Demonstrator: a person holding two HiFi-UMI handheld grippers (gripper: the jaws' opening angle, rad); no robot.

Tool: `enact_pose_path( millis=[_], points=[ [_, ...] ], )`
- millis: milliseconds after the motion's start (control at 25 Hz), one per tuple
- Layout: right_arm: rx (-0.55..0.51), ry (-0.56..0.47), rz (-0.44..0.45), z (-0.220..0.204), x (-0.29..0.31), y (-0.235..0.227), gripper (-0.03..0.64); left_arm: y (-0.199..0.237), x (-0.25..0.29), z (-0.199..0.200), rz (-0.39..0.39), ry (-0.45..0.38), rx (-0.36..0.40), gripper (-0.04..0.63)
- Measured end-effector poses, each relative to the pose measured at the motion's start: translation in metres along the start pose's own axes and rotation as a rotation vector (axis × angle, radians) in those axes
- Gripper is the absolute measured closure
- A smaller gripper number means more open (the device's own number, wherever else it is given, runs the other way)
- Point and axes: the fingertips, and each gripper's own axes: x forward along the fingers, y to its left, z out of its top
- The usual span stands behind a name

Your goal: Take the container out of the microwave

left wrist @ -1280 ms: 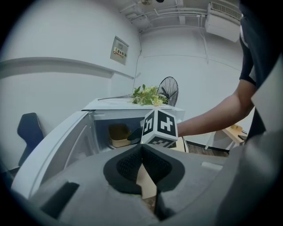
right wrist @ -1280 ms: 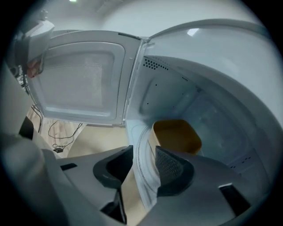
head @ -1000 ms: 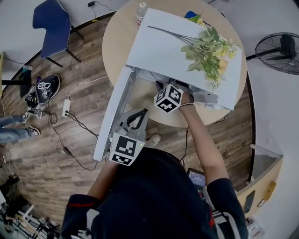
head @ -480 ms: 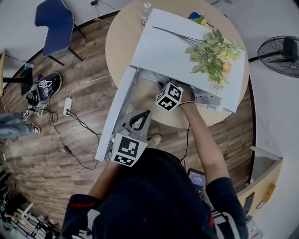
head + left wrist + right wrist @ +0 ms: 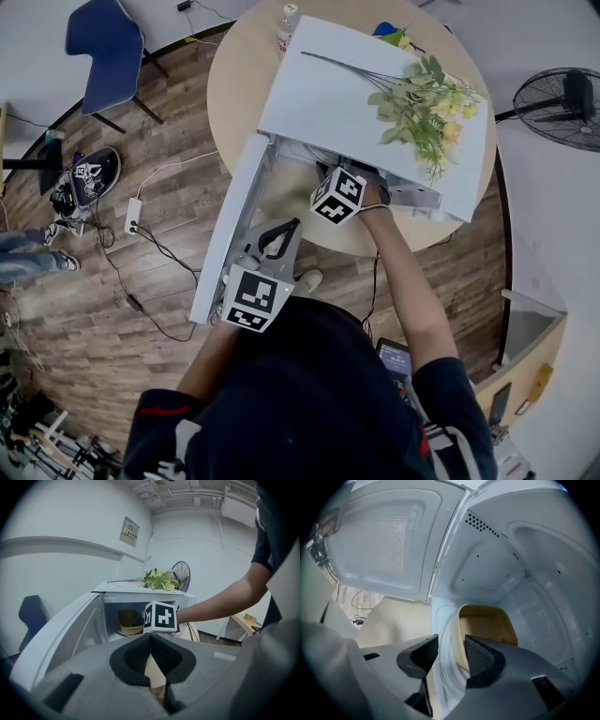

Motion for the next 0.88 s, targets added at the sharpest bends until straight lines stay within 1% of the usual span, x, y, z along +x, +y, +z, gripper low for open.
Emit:
enact_pose_path(
  millis=[80, 240, 440, 720, 880],
  points=[
    [0.000, 0.003, -0.008, -0.001, -0.001, 0.000, 0.466, 0.001, 0.000, 0.001, 0.001, -0.001, -0.001, 0.581],
    [-0.004, 0.005, -0.008, -0.001, -0.004, 0.001, 0.516, 0.000, 0.000, 0.001, -0.003, -0.003, 0.008, 0.581],
    [0.015, 0.000, 0.004, -0.003, -0.008, 0.004, 0.531, -0.005, -0.001, 0.002, -0.013, -0.003, 0.002, 0.581],
    [0.004, 0.008, 0.001, -0.007, -0.012, 0.006, 0.578, -0.013, -0.001, 0.003, -0.028, -0.003, 0.016, 0.581],
    [-0.005, 0.003, 0.007, -0.007, -0.019, 0.009, 0.583, -0.016, -0.002, 0.005, -0.027, -0.007, 0.026, 0.581]
  ],
)
